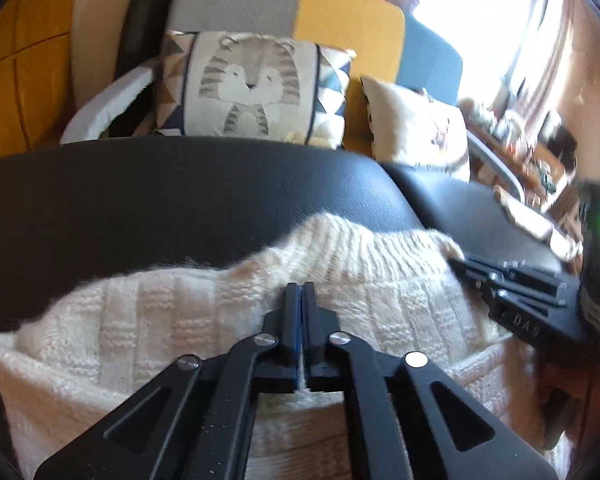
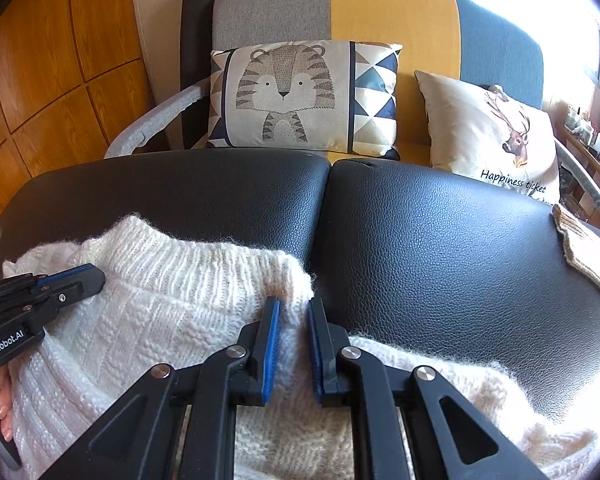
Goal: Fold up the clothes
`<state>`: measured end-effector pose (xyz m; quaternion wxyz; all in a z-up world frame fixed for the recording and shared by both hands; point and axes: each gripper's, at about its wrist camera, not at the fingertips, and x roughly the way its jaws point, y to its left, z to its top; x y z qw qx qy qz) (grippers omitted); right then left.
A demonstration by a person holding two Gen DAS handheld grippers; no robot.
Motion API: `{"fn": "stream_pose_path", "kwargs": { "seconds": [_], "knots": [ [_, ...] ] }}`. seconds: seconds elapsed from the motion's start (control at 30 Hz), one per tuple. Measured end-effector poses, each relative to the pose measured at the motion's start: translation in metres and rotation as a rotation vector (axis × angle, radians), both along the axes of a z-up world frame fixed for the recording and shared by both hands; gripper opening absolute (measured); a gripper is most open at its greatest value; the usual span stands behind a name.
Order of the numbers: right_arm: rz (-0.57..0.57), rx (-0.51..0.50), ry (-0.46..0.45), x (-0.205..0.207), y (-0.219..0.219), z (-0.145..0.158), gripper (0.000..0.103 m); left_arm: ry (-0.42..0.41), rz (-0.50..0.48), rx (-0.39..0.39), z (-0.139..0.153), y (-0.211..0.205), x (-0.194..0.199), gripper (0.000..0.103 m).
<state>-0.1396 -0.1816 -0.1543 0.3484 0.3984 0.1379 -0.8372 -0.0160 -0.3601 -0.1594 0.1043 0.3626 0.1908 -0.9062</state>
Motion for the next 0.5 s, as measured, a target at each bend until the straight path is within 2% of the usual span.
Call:
{"fn": "stream_pose_path", "kwargs": {
  "seconds": [0.17, 0.3, 0.43, 0.5],
  "knots": [
    [0.000, 0.004, 0.002, 0.000, 0.000, 0.000, 0.011, -0.018, 0.011, 0.046, -0.006, -0.010, -0.005, 0.002],
    [0.000, 0.004, -0.003, 0.000, 0.000, 0.002, 0.012, -0.024, 0.012, 0.014, -0.005, -0.008, -0.005, 0.003],
    [0.002, 0.017, -0.017, -0.002, 0.000, 0.007, 0.016, -0.021, 0.015, -0.019, -0.005, -0.004, -0.003, 0.003],
    [-0.001, 0.018, -0.038, -0.004, 0.002, 0.014, 0.023, -0.017, 0.014, -0.017, -0.005, -0.005, -0.003, 0.003]
  ]
}}
